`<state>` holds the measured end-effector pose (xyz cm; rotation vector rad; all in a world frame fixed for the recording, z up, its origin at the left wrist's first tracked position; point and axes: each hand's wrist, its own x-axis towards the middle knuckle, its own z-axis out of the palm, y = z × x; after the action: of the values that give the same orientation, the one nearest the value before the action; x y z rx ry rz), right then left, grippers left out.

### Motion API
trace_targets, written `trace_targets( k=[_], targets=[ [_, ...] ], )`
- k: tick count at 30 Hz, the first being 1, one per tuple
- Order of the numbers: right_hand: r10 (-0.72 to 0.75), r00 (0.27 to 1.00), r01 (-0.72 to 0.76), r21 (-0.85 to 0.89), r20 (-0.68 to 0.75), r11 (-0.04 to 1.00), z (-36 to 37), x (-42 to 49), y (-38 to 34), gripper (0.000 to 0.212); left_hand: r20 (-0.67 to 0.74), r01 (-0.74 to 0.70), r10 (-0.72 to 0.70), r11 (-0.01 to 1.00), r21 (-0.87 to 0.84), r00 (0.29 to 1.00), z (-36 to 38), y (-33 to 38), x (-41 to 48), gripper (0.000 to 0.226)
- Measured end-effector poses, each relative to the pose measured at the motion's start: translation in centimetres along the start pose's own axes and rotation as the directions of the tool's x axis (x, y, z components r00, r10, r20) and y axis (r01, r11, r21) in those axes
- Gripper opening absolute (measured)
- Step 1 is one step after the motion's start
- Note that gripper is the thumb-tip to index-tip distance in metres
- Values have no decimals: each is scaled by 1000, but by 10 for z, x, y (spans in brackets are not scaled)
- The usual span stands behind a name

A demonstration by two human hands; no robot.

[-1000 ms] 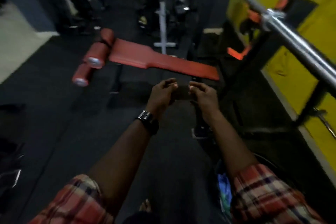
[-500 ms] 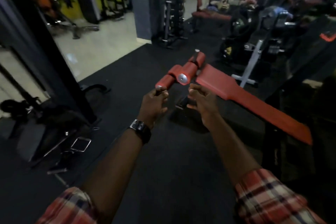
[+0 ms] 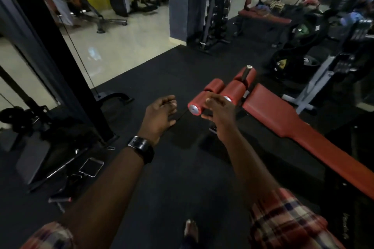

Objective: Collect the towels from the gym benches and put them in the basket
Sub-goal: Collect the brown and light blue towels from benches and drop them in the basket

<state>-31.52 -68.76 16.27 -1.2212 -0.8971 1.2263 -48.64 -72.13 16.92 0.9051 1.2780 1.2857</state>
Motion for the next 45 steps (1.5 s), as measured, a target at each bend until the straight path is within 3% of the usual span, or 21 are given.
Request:
trace_targets(
  k=[4, 7, 13, 30, 33, 45],
  targets=[
    [62, 998, -60, 62, -18, 996, 23, 84, 1, 18, -68, 55, -53, 998, 22, 996, 10, 7, 78, 21],
    [68, 997, -71, 84, 30, 994, 39, 139, 2, 19, -80, 70, -66, 997, 37, 995, 17, 9, 131, 19],
    [119, 993, -118, 98, -6, 988, 62, 232, 9, 24, -70, 98, -96, 995, 36, 993, 32, 13, 228, 22],
    [40, 953, -30, 39, -300, 999, 165, 534, 1, 19, 217, 98, -109, 993, 61, 970, 37, 82, 595, 29],
    [7, 938, -1, 18, -345, 1000, 183, 577, -4, 27, 260, 100, -112, 993, 61, 959, 44, 94, 643, 30],
    [-8, 886, 76, 126, -464, 989, 209, 840, -30, 28, 405, 13, -83, 985, 174, 911, 113, 127, 914, 25]
  ],
)
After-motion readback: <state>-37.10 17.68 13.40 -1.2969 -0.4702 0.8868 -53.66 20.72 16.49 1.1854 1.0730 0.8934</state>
